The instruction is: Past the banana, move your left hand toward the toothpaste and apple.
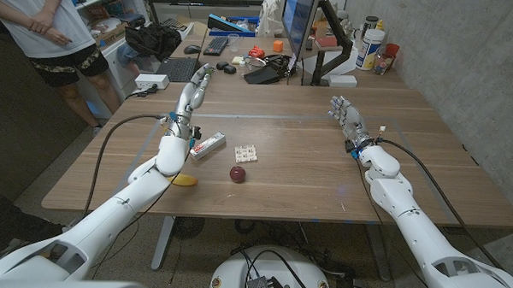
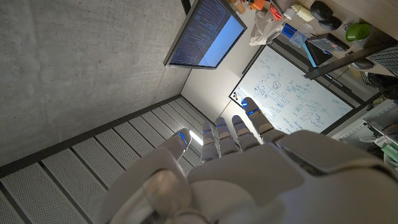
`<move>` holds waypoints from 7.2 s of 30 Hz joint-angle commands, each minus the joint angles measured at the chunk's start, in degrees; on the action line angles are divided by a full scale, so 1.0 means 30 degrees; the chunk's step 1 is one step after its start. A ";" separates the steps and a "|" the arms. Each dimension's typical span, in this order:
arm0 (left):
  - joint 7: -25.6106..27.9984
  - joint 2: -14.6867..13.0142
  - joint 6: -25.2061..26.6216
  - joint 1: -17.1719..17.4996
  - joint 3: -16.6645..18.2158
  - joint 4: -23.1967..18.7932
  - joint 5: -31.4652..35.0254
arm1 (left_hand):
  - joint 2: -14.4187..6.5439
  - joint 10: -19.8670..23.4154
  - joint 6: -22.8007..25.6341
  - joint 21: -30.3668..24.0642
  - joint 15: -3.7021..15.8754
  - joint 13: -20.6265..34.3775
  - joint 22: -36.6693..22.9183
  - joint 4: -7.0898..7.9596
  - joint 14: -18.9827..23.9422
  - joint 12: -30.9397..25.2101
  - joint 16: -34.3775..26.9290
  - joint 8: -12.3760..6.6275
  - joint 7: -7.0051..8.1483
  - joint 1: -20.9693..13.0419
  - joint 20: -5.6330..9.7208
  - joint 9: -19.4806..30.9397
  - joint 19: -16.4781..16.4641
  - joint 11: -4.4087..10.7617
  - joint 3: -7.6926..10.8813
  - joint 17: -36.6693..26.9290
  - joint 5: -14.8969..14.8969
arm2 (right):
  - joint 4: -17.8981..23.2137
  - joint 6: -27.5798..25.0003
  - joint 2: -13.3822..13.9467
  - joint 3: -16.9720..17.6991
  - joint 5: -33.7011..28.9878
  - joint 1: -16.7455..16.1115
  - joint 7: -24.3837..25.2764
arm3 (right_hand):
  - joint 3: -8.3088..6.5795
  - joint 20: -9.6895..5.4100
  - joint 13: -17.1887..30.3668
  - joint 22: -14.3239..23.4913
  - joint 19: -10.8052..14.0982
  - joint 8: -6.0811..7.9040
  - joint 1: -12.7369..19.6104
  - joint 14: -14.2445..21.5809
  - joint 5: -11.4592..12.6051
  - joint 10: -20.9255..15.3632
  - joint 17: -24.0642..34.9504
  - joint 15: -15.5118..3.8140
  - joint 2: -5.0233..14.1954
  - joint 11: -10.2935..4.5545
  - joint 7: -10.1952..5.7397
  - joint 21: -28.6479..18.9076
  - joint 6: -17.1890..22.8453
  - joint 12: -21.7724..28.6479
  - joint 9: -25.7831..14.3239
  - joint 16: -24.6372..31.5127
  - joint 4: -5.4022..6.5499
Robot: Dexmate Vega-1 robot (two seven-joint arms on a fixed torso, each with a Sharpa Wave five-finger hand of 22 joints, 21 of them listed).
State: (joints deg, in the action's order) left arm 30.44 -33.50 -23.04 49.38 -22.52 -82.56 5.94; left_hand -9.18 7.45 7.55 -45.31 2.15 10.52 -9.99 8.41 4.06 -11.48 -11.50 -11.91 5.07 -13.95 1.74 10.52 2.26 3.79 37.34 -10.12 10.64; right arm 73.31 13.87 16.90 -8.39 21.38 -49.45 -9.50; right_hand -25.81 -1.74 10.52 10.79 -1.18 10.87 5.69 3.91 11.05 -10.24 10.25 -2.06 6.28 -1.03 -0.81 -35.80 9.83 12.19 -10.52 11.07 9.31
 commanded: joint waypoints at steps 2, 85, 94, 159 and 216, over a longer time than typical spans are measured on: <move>0.1025 -0.0503 0.1581 0.0250 -0.0111 -0.1228 0.1860 | 0.0115 0.0313 0.0245 0.0053 0.0645 0.0048 -0.0063 -0.0105 0.0298 -0.0123 -0.0026 -0.0070 0.0222 -0.0264 0.0325 0.0084 -0.0215 0.0142 0.0179 -0.0039 -0.0030 | -0.0065 0.0096 -0.0051 -0.0105 -0.0073 0.0049 0.0063 | -0.0135 -0.1699 0.0060 0.0041 -0.0083 0.0066 -0.0238 0.0077 0.0018 -0.0086 0.0066 -0.0393 0.1502 -0.0015 -0.0028 0.0044 0.0140 0.0066 -0.0079 0.0108 0.0015; -0.1698 -0.3820 1.0177 0.0825 -0.1272 -0.6303 0.4140 | 0.0054 -0.0491 0.0693 0.0570 0.1021 0.0007 -0.0276 -0.1126 -0.0088 0.0198 0.0290 0.0354 0.2130 -0.2069 -0.0067 0.0063 0.1495 0.0526 0.1043 -0.0119 -0.0121 | -0.0761 0.0308 -0.0157 -0.0421 -0.0156 0.0345 -0.0057 | -0.0208 -0.1778 0.0060 0.0041 -0.0377 0.0046 -0.0346 0.0187 0.0025 -0.0167 0.0029 -0.0425 0.1484 -0.0068 -0.0032 0.0305 0.0228 0.0048 -0.0078 0.0086 -0.0053; -0.2183 -0.4007 1.0444 0.0746 -0.1366 -0.6373 0.4006 | 0.0068 -0.0515 0.0668 0.0577 0.1019 0.0006 -0.0275 -0.1126 -0.0123 0.0178 0.0281 0.0357 0.2195 -0.2123 -0.0086 0.0061 0.1553 0.0518 0.1042 -0.0115 -0.0114 | -0.0878 0.0363 -0.0213 -0.0438 -0.0167 0.0376 -0.0026 | -0.0215 -0.1774 0.0060 0.0041 -0.0391 0.0045 -0.0355 0.0195 0.0025 -0.0162 0.0028 -0.0409 0.1485 -0.0029 -0.0020 0.0327 0.0234 0.0041 -0.0078 0.0083 -0.0055; -0.5098 -0.5083 1.1562 0.0163 -0.2097 -0.6270 0.3422 | 0.0026 -0.0674 0.0200 0.0485 0.1001 0.0013 -0.0275 -0.1414 -0.0244 0.0106 0.0215 0.0383 0.2277 -0.2757 -0.0656 0.0075 0.1527 0.0412 0.1004 -0.0096 -0.0090 | -0.1696 0.0587 -0.0560 -0.1002 -0.0648 0.0970 0.0114 | -0.0263 -0.1831 0.0059 0.0042 -0.0425 0.0046 -0.0365 0.0293 0.0027 -0.0260 0.0008 -0.0437 0.1469 -0.0063 -0.0034 0.0451 0.0288 0.0055 -0.0078 0.0079 -0.0101; -0.6813 -0.5713 1.2556 0.0094 -0.2605 -0.6753 0.3567 | -0.0158 -0.0343 0.0597 0.0404 0.1009 0.0033 -0.0272 -0.1909 -0.0063 -0.0003 0.0118 0.0236 0.2273 -0.3627 -0.0855 0.0089 0.1429 0.0530 0.0892 -0.0119 -0.0091 | -0.1985 0.0900 -0.0640 -0.1084 -0.0597 0.0946 0.0032 | -0.0285 -0.1857 0.0061 0.0044 -0.0454 0.0042 -0.0362 0.0390 0.0025 -0.0316 0.0010 -0.0405 0.1465 -0.0058 -0.0058 0.0545 0.0312 0.0054 -0.0080 0.0085 -0.0113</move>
State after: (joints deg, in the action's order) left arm 10.82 -50.30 14.03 49.68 -30.10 -102.47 16.51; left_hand -9.71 5.80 8.84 -43.65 2.15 10.54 -10.53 3.06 3.60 -11.26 -10.65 -10.81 11.68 -24.22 -0.53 10.52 6.60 5.42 39.81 -10.27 10.29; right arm 67.55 16.30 15.01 -11.52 19.52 -46.72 -9.25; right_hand -26.18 -1.94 10.52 10.78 -2.21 10.87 5.16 4.51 11.04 -10.75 10.15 -2.05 6.20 -1.11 -1.05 -34.33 10.27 12.19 -10.51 11.07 8.93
